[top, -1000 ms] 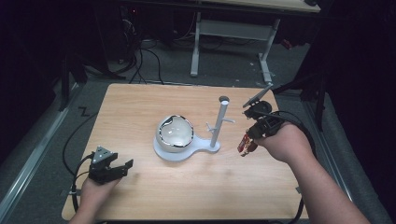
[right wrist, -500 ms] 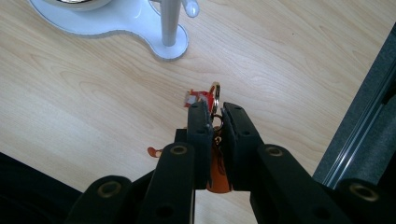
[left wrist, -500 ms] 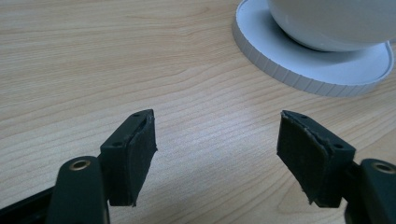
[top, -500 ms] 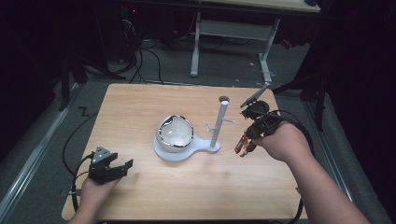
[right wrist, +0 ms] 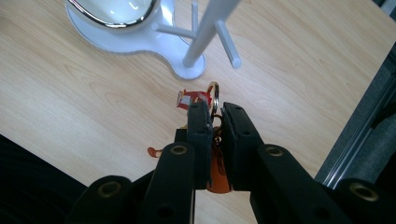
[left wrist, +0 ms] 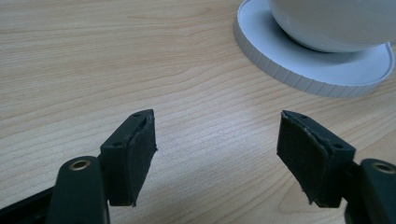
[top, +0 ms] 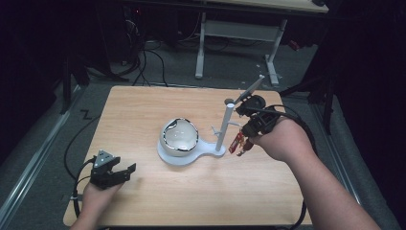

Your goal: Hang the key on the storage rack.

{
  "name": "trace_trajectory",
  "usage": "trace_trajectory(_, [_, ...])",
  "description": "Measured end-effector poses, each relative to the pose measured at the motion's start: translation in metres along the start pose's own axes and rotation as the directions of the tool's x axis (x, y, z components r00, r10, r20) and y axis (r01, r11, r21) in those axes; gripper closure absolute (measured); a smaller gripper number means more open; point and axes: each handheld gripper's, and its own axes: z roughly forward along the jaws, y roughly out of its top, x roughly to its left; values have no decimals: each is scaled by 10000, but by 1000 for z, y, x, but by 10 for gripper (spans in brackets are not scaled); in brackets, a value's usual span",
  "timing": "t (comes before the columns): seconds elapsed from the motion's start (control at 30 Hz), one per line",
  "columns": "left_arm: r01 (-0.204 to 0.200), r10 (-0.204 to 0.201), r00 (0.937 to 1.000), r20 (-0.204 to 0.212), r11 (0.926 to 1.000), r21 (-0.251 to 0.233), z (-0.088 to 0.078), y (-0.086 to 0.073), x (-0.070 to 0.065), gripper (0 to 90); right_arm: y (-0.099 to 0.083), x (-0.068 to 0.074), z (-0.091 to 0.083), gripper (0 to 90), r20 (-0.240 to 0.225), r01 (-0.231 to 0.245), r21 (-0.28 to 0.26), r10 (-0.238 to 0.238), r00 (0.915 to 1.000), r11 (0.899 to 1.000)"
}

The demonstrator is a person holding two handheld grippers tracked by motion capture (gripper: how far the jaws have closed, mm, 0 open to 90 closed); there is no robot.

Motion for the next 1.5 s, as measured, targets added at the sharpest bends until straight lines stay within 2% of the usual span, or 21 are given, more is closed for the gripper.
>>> trace_trajectory(0.1, [4, -4, 10000, -13, 10000, -11, 0, 0, 0, 286, 5, 2, -2, 820, 53, 164, -61, -163, 9999, 9998])
trace_trajectory(0.23, [36, -36, 10000, -37, 10000, -28, -1, -1, 1, 287, 13, 2, -2, 820, 158, 120, -76, -119, 9998, 9999])
trace_trajectory(0.3, [74, -75, 10000, -49, 10000, -11, -2, -1, 3, 286, 17, 0, -1, 820, 218, 227, -100, -225, 9995, 9997])
trace_trajectory(0.53, [168, -168, 9998, -103, 9999, -16, -3, -3, 5, 287, 30, -10, 0, 820, 502, 77, -42, -75, 9987, 10000])
trace_trajectory(0.77, [209, -209, 9997, -121, 9998, -24, -4, -4, 6, 287, 32, -24, 1, 820, 785, -168, -33, 170, 9968, 9999])
trace_trajectory(1.3, [270, -269, 9995, -165, 9996, 23, -5, -5, 8, 286, 29, -34, 21, 819, 1085, -384, 57, 376, 9934, 9992])
trace_trajectory(1.5, [286, -286, 9994, -175, 9996, 42, -5, -5, 8, 286, 29, -36, 24, 818, 1044, -494, 0, 491, 9933, 9988])
